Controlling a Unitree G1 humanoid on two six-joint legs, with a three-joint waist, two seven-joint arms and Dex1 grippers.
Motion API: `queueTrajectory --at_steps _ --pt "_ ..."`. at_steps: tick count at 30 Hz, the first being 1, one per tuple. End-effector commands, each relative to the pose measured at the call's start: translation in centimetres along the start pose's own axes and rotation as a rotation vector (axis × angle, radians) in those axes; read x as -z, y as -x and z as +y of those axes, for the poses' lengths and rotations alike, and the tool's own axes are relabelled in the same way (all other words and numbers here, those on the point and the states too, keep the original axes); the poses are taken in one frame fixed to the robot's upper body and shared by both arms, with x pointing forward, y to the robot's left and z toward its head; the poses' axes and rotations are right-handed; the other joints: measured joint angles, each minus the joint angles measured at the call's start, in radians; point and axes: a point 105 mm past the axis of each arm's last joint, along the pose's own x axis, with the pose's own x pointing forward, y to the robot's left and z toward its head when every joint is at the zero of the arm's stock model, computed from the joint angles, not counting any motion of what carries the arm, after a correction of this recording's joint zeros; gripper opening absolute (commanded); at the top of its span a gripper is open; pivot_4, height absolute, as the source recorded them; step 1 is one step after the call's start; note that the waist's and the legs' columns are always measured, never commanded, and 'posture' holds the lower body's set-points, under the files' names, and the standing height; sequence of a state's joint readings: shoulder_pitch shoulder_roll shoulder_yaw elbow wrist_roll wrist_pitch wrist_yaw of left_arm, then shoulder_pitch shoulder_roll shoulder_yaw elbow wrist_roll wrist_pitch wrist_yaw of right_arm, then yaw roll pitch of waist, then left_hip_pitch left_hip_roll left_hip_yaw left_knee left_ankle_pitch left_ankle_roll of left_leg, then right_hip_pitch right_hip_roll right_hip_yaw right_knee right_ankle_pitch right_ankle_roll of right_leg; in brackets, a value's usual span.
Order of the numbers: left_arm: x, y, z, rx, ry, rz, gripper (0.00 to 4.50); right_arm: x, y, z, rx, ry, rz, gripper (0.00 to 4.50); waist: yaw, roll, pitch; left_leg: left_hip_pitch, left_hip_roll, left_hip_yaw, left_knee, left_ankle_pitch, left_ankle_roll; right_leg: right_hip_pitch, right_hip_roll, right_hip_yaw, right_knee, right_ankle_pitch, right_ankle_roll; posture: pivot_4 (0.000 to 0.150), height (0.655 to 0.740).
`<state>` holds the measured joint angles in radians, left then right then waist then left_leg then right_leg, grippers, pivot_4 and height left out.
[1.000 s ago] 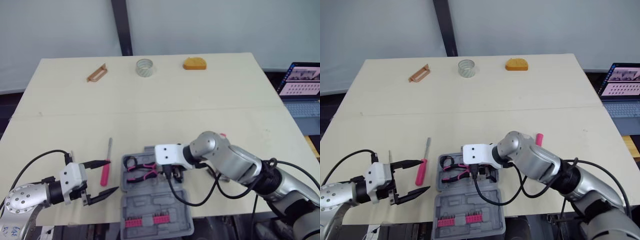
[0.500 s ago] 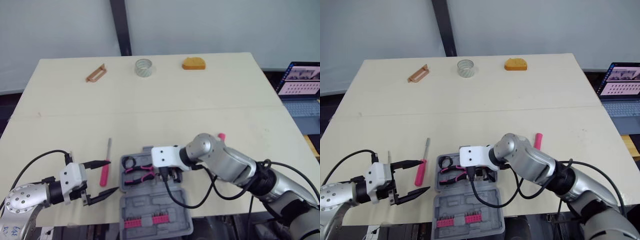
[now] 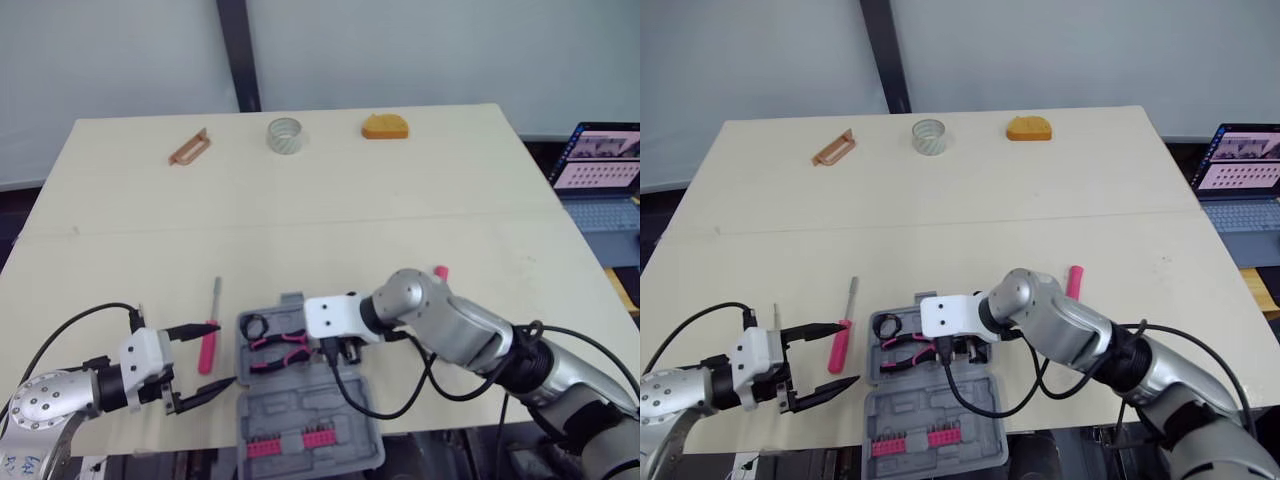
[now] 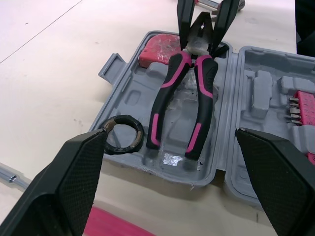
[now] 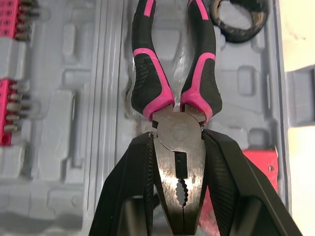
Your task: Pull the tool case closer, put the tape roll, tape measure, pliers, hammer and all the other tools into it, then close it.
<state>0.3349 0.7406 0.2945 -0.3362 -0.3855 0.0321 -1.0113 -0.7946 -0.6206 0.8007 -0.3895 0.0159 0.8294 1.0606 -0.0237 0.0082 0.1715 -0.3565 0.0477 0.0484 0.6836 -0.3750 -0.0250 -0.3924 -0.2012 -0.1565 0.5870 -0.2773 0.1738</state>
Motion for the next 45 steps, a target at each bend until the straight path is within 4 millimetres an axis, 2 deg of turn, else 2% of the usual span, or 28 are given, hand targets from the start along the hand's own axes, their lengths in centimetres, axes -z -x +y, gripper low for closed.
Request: queueTrajectory --at_steps 1,14,28,45 --pt "-0.2 0.5 0.2 -0.017 -0.019 0.002 4.50 -1.7 1.3 -0.4 0.029 0.039 -0.071 0.96 -0.003 0.000 0.000 0.000 0.000 0.000 0.000 0.000 0.000 0.000 0.000 0.000 0.000 0.000 0.000 0.150 0.7400" --pt "-0.1 0.7 0.5 -0.025 -0.019 0.009 4.50 -1.6 -0.3 -0.7 0.030 0.031 -0.075 0.96 -0.005 0.000 0.000 0.000 0.000 0.000 -0.001 0.000 0.000 0.000 0.000 0.000 0.000 0.000 0.000 0.150 0.7400" --pt "-0.1 0.6 0.7 -0.026 -0.022 0.010 4.50 -1.6 -0.9 -0.6 0.025 0.032 -0.088 0.96 -0.005 0.000 0.000 0.000 0.000 0.000 -0.001 0.000 0.000 0.000 0.000 0.000 0.000 0.000 0.000 0.150 0.7400" --pt "0.0 0.7 0.9 -0.028 -0.022 0.013 4.50 -2.5 0.1 -0.9 0.053 0.074 -0.117 0.96 -0.005 0.000 0.000 0.000 0.000 0.000 -0.001 0.000 0.000 0.000 0.000 0.000 0.000 0.000 0.000 0.150 0.7400"
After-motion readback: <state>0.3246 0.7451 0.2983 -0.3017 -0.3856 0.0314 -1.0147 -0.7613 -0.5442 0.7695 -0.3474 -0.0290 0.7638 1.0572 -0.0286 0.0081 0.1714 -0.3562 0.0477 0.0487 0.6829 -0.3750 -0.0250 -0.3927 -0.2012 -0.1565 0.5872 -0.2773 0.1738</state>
